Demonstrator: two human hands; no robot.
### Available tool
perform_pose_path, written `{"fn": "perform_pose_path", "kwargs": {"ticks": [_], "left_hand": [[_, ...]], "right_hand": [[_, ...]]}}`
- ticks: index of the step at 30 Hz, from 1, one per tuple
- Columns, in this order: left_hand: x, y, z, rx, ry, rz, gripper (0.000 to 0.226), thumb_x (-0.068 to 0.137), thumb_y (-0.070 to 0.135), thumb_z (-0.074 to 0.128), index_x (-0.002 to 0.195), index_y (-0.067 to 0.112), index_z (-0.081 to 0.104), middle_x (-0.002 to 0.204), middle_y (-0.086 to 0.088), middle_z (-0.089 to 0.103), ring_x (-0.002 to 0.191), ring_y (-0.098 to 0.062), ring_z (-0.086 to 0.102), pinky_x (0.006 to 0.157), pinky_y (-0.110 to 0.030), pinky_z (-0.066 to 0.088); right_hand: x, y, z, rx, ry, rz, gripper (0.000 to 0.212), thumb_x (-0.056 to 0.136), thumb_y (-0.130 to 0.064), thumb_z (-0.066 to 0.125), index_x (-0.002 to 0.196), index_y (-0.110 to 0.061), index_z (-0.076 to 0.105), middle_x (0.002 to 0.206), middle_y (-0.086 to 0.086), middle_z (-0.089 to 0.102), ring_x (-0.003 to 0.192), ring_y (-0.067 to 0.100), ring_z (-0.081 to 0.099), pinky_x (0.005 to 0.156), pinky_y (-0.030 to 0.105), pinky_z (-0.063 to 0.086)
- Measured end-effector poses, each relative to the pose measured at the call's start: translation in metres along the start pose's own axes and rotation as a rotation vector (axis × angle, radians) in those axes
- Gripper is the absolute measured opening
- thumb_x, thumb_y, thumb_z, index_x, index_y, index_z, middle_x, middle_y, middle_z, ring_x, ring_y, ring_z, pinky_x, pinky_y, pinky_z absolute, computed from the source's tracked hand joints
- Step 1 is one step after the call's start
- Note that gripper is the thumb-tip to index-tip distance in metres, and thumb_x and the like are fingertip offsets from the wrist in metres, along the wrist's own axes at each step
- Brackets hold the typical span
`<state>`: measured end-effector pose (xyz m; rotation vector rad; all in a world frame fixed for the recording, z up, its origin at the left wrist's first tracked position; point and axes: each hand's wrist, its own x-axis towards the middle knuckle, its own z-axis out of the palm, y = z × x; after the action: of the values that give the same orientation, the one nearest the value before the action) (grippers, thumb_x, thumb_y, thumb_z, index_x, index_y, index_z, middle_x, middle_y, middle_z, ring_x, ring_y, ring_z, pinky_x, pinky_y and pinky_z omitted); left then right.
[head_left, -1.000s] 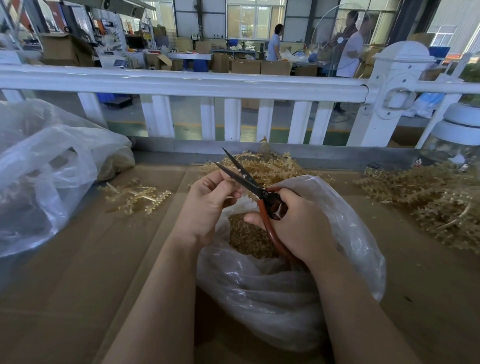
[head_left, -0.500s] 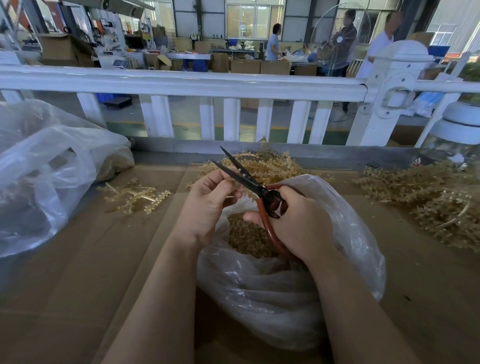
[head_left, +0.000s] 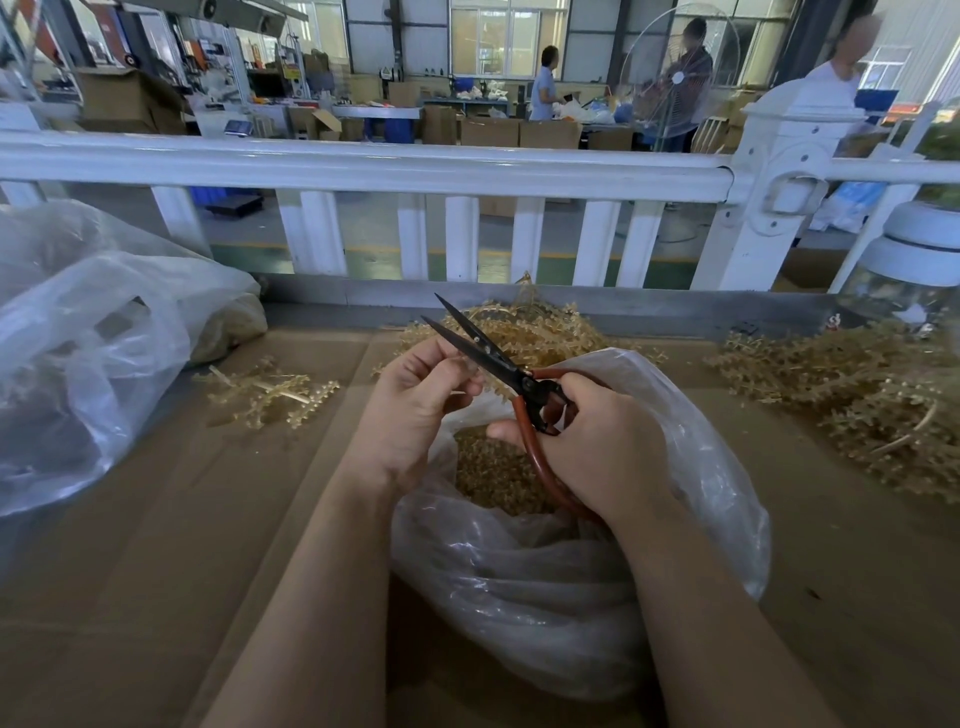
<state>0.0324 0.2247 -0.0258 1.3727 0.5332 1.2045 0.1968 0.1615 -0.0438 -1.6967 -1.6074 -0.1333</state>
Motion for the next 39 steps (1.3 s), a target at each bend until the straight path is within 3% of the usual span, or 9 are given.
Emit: {"fn": "perform_pose_path", "kwargs": {"ticks": [3, 15, 21, 26, 31, 35, 39], "left_hand": [[-0.0003, 0.0002, -0.0008, 0.012, -0.002, 0.005, 0.026, 0.096, -0.001, 0.051, 0.080, 0.015, 0.064, 0.070, 0.001, 0.057, 0.068, -0.010, 0.050, 0.070, -0.019, 0.046], [-0.0030, 0.0038, 0.0032, 0.065, 0.041, 0.007, 0.016, 0.095, -0.001, 0.053, 0.088, 0.011, 0.062, 0.071, 0.000, 0.054, 0.068, -0.011, 0.048, 0.072, -0.023, 0.044], [-0.0041, 0.0055, 0.0046, 0.074, 0.053, 0.009, 0.014, 0.095, -0.001, 0.052, 0.089, 0.008, 0.061, 0.071, -0.003, 0.051, 0.068, -0.012, 0.047, 0.072, -0.025, 0.043], [-0.0048, 0.0064, 0.0053, 0.081, 0.050, 0.017, 0.007, 0.095, 0.001, 0.053, 0.094, 0.004, 0.059, 0.072, -0.003, 0.051, 0.068, -0.012, 0.047, 0.071, -0.023, 0.044], [-0.0037, 0.0054, 0.0042, 0.073, 0.056, 0.021, 0.006, 0.095, -0.001, 0.053, 0.097, 0.001, 0.058, 0.071, -0.002, 0.051, 0.067, -0.011, 0.047, 0.072, -0.025, 0.043], [-0.0030, 0.0039, 0.0024, 0.071, 0.061, 0.010, 0.008, 0.096, 0.003, 0.054, 0.092, 0.006, 0.060, 0.073, 0.000, 0.054, 0.068, -0.010, 0.049, 0.071, -0.023, 0.046], [-0.0020, 0.0038, 0.0002, 0.009, 0.096, -0.018, 0.021, 0.096, 0.003, 0.053, 0.083, 0.017, 0.060, 0.069, 0.003, 0.056, 0.065, -0.010, 0.051, 0.065, -0.019, 0.048]], "right_hand": [[-0.0002, -0.0011, 0.0003, 0.026, -0.009, 0.021, 0.091, 0.060, -0.103, 0.030, 0.098, -0.031, 0.069, 0.074, -0.028, 0.051, 0.069, -0.004, 0.049, 0.064, 0.005, 0.032], [-0.0004, -0.0033, -0.0044, 0.056, -0.028, 0.006, 0.087, 0.063, -0.098, 0.037, 0.101, -0.029, 0.072, 0.078, -0.027, 0.055, 0.069, -0.005, 0.050, 0.065, 0.002, 0.032], [-0.0009, -0.0034, -0.0060, 0.059, -0.032, -0.019, 0.079, 0.066, -0.093, 0.043, 0.095, -0.025, 0.072, 0.077, -0.022, 0.063, 0.071, 0.000, 0.059, 0.068, 0.016, 0.051], [-0.0010, -0.0037, -0.0060, 0.061, -0.024, -0.030, 0.079, 0.066, -0.092, 0.043, 0.094, -0.024, 0.072, 0.078, -0.025, 0.059, 0.072, -0.001, 0.058, 0.069, 0.014, 0.048], [0.0001, -0.0006, -0.0042, 0.059, -0.028, -0.025, 0.080, 0.065, -0.092, 0.044, 0.096, -0.024, 0.072, 0.081, -0.017, 0.069, 0.074, 0.002, 0.062, 0.070, 0.017, 0.052], [-0.0008, -0.0014, -0.0031, 0.098, -0.044, 0.013, 0.082, 0.061, -0.095, 0.043, 0.098, -0.028, 0.072, 0.077, -0.022, 0.064, 0.072, -0.001, 0.061, 0.067, 0.012, 0.049], [-0.0001, -0.0019, -0.0045, 0.322, -0.066, 0.164, 0.070, 0.056, -0.095, 0.052, 0.081, -0.031, 0.068, 0.070, -0.020, 0.068, 0.071, -0.002, 0.065, 0.057, 0.008, 0.047]]}}
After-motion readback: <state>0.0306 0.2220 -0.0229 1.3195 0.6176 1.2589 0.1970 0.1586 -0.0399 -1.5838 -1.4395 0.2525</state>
